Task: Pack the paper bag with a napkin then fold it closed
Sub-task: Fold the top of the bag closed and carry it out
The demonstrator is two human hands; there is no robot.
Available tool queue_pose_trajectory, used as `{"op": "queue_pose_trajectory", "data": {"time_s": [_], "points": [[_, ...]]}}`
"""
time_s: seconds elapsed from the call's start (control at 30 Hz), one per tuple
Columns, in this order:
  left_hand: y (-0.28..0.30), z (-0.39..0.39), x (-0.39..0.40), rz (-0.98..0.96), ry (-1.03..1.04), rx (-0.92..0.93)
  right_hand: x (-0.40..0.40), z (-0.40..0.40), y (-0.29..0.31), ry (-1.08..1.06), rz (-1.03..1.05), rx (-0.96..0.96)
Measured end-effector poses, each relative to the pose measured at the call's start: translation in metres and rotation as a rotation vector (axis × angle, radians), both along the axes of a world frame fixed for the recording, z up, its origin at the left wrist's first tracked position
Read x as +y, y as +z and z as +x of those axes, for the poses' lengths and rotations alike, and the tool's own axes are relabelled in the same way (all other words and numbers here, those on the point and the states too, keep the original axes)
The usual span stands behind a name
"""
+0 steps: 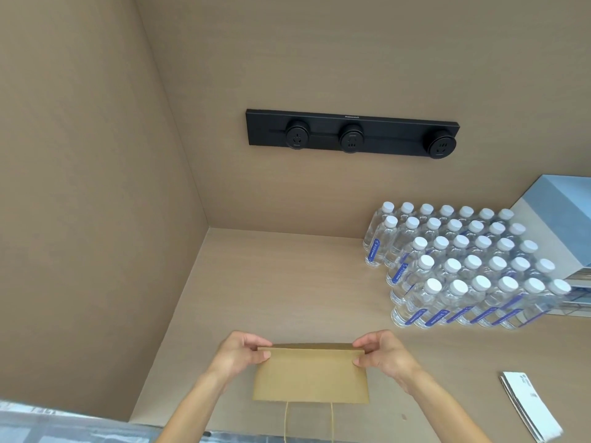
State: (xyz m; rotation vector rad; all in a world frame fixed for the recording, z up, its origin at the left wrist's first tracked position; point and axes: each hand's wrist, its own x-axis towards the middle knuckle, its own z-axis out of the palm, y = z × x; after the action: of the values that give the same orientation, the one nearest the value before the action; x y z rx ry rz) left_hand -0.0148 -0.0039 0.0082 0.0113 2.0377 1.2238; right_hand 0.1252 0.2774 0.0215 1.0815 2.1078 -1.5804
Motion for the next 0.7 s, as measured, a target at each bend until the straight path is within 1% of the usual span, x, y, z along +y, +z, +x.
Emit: {"op": "queue_pose_trajectory", "data": {"time_s": [0.1,0.2,0.3,0.43,0.53,0.6,0.7], "points": [[-0.010,0.005,0.001,-0.131,-0.051,0.240,-0.006,0.002,-0.009,0.104,0.194,0.006],[-0.016,0.009,0.003,-0.242,-0.124,0.492,-0.014,0.001,-0.012,0.206,0.442,0.015],[-0.013,0.010,0.012,-0.334,-0.295,0.676,-0.027,-0.008,-0.008,0.391,0.649,0.028],[-0.003,0.012,0.035,-0.487,-0.512,0.804,-0.045,-0.027,0.002,0.666,0.779,0.025],[-0.001,0.017,0.054,-0.528,-0.619,0.833,-0.063,-0.042,0.006,0.813,0.818,0.050],[-0.002,0.022,0.061,-0.536,-0.647,0.851,-0.074,-0.049,0.006,0.886,0.825,0.065],[-0.008,0.023,0.056,-0.521,-0.629,0.898,-0.079,-0.051,0.001,0.903,0.891,0.061]]}}
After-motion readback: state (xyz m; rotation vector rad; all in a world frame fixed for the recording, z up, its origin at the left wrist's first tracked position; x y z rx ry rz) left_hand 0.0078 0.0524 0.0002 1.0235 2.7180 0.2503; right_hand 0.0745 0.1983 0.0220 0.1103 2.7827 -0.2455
